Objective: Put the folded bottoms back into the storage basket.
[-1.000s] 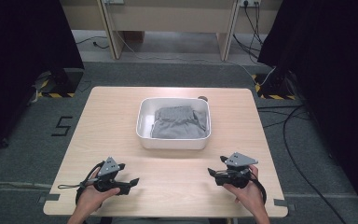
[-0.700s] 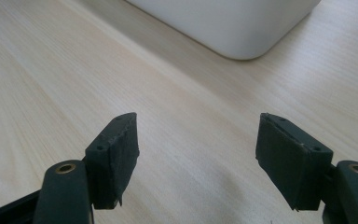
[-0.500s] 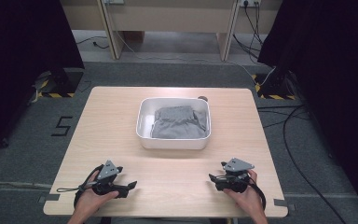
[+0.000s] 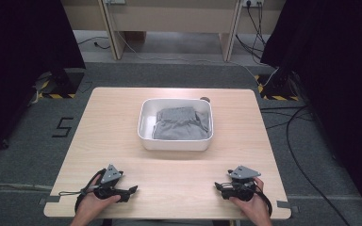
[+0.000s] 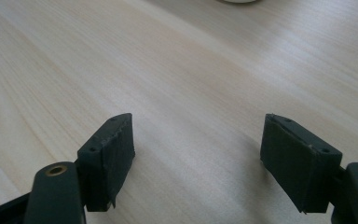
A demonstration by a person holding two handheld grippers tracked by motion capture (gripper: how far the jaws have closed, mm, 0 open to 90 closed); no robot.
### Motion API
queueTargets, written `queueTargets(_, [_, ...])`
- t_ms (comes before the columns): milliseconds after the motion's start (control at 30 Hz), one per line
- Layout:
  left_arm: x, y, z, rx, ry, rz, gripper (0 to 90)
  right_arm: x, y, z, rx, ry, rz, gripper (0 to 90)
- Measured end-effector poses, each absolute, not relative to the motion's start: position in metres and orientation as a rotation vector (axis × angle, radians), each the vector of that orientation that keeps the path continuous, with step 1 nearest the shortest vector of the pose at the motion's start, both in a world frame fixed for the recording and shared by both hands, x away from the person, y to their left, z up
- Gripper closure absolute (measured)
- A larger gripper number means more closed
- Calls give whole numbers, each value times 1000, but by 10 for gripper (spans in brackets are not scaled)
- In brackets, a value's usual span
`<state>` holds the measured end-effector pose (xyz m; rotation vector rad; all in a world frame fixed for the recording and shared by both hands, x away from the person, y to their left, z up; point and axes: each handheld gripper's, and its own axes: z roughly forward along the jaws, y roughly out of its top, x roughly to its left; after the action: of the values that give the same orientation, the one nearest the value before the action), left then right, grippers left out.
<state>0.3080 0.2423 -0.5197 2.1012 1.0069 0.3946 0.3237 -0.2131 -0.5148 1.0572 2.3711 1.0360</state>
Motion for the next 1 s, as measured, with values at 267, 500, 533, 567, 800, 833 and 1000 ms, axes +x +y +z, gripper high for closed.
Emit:
queueTargets(267, [292,240,-520,2095,975,418,157,316,-210,-515,1049,2376,1031,265])
queueTargets(500, [281,241,-522,2101,970,425,157,308,-213,-515,1072,2366,1027,266])
queueTargets(533, [280,242,-523,2102,970,427,156,307,-213,-515,1069,2370,1026,265])
queueTargets(567, [279,242,-524,2099,973,422,156,306,-213,-515,1077,2371,1026,263])
queueTargets(800, [274,248,-528,2059,977,439,143,300,-214,-516,1091,2376,1023,184])
queueTargets(833, [274,250,-529,2052,970,439,139,299,-215,-517,1087,2376,1026,162])
queueTargets(1000, [274,250,-531,2036,968,446,119,292,-216,-521,1087,2340,1060,149])
